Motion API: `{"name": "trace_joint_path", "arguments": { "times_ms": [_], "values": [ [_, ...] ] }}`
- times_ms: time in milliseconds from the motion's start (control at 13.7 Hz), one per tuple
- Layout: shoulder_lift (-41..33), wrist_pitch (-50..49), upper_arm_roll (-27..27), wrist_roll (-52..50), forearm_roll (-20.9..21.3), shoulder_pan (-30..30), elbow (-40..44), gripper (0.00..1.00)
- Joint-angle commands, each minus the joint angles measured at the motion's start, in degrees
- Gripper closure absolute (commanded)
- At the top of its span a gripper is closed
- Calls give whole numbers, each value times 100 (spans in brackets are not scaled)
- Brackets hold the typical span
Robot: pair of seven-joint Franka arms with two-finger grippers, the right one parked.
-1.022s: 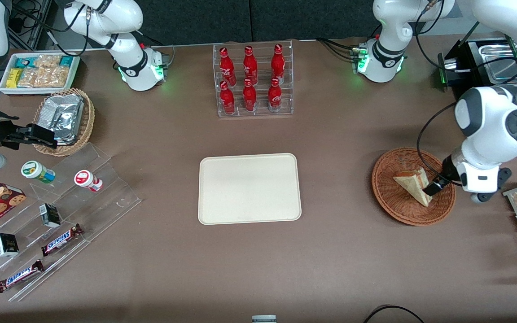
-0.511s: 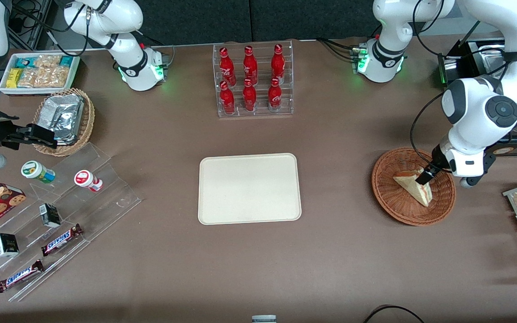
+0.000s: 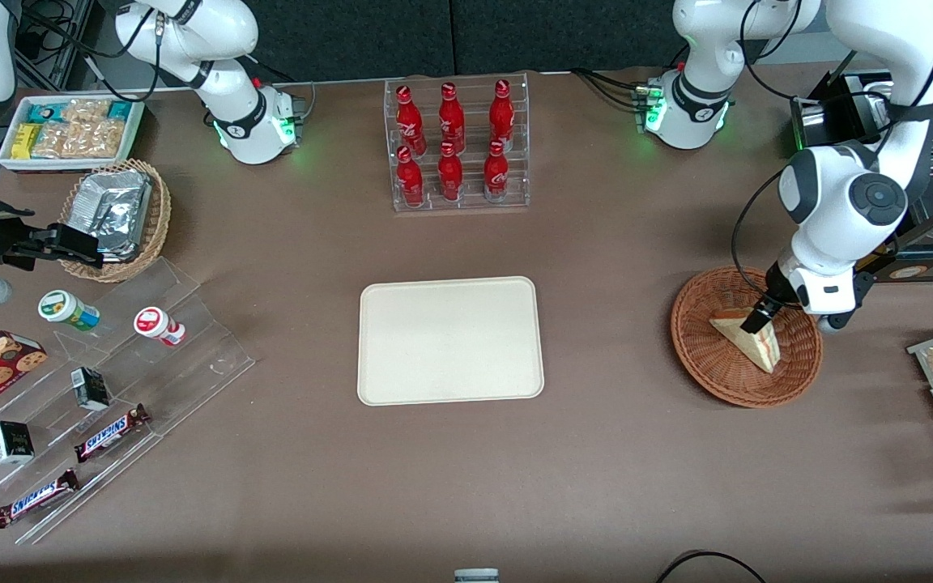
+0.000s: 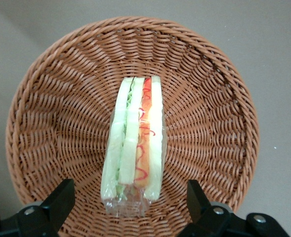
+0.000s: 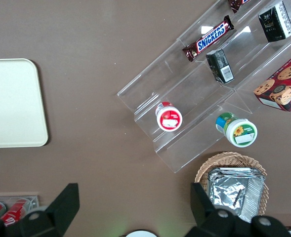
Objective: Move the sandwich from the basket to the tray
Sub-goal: 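Lower the left gripper around the sandwich and close its fingers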
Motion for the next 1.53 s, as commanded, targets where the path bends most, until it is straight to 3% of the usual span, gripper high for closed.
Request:
{"name": "trace_joint_path", "arguments": {
  "times_ms": [0, 365, 438, 657, 730, 803, 1022, 1241, 1460],
  "values": [
    [163, 385, 3, -108, 43, 17, -110, 0],
    [436, 738, 12, -99, 43, 26, -110, 2],
    [445, 738, 12, -108, 43, 26, -101, 12],
    [498, 738, 21, -178, 35, 26, -75, 63],
    [489, 729, 21, -170, 35, 26, -66, 76],
    [489, 729, 21, -170, 35, 26, -58, 81],
    [236, 345, 12, -135, 43, 26, 100, 81],
    [-107, -1296, -49, -82, 78, -45, 819, 81],
    [-266, -2704, -286, -125, 429, -228, 1601, 80]
  ]
}}
